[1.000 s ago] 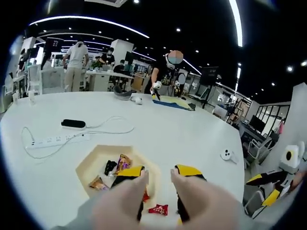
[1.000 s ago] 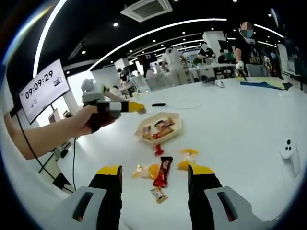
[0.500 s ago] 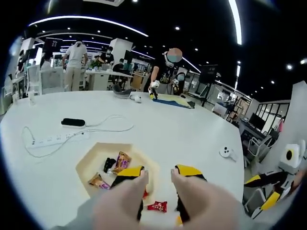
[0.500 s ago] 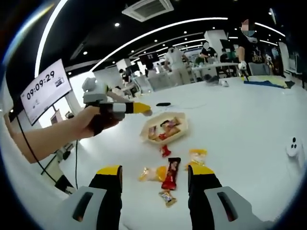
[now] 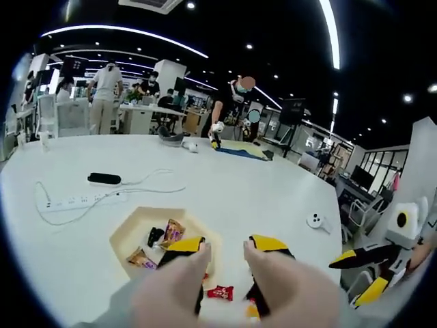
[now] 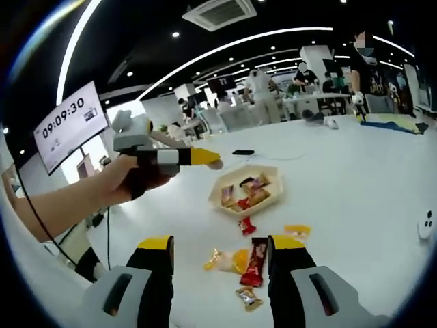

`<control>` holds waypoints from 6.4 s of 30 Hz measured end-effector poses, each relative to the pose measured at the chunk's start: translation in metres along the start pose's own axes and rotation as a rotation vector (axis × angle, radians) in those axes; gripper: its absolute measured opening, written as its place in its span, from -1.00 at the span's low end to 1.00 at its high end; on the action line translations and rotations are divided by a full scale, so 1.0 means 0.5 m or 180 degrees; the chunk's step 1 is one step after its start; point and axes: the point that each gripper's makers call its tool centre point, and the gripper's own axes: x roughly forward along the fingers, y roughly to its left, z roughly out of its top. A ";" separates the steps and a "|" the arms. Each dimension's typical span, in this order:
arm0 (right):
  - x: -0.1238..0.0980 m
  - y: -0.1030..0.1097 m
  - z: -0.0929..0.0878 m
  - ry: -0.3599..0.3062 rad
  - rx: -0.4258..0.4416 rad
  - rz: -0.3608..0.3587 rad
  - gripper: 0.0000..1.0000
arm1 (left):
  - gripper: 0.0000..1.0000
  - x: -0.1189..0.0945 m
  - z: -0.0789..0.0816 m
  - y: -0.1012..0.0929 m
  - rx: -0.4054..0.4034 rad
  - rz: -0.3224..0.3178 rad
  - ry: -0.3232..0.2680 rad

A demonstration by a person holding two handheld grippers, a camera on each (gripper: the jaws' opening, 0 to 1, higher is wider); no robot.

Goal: Place the target food into the container with the food tongs after gripping and lifting it, then release it inside without dropping or visibly crushing the food.

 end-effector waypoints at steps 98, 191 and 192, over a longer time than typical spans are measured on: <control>-0.040 -0.131 -0.077 0.0502 0.0039 -0.0125 0.10 | -0.49 0.105 -0.215 0.016 -0.0924 0.1874 0.0458; 0.053 -0.115 -0.075 0.0623 0.0308 0.0136 -0.06 | -0.49 0.056 -0.236 0.129 0.0147 0.1525 0.0588; 0.055 -0.111 -0.076 0.0628 0.0297 0.0146 -0.06 | -0.52 0.055 -0.236 0.129 0.0125 0.1523 0.0589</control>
